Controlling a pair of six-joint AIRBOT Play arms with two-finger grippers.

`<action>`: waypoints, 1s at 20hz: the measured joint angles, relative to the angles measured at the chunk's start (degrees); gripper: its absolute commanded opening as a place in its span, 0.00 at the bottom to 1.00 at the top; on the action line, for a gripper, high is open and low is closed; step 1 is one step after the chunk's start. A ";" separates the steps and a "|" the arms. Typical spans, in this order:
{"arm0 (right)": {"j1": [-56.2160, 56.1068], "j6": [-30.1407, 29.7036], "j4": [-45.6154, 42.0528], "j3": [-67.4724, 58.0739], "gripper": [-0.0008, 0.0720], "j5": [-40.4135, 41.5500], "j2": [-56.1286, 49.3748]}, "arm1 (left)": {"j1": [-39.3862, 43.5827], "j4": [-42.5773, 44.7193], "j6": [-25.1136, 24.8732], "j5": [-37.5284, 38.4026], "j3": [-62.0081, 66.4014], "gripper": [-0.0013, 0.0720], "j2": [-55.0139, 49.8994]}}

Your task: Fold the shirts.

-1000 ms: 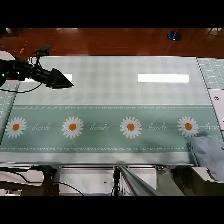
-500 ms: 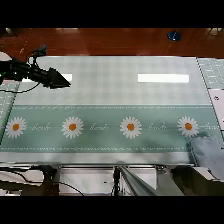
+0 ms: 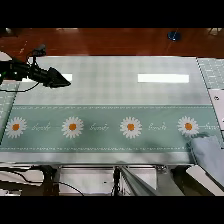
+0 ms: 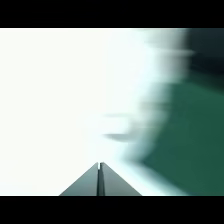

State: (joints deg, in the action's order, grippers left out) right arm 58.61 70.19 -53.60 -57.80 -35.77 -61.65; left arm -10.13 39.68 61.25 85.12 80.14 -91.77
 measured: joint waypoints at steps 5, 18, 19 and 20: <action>-40.81 8.20 -1.97 -14.49 0.03 -12.87 -16.46 | 6.03 17.11 1.38 -2.62 4.44 0.28 1.07; -70.10 20.48 -37.66 -27.12 0.14 -57.22 -24.83 | 22.38 48.17 16.70 -8.72 8.07 0.53 2.43; -70.27 20.48 -37.77 -27.19 0.14 -57.92 -24.85 | 23.06 49.20 17.27 -8.72 8.07 0.53 2.43; -70.31 20.48 -38.10 -27.23 0.14 -58.40 -24.87 | 23.63 50.05 17.73 -8.81 8.07 0.53 2.43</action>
State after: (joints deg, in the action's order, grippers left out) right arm -11.70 90.67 -91.70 -85.03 -94.17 -86.52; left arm 13.50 89.73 78.98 76.31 88.20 -89.34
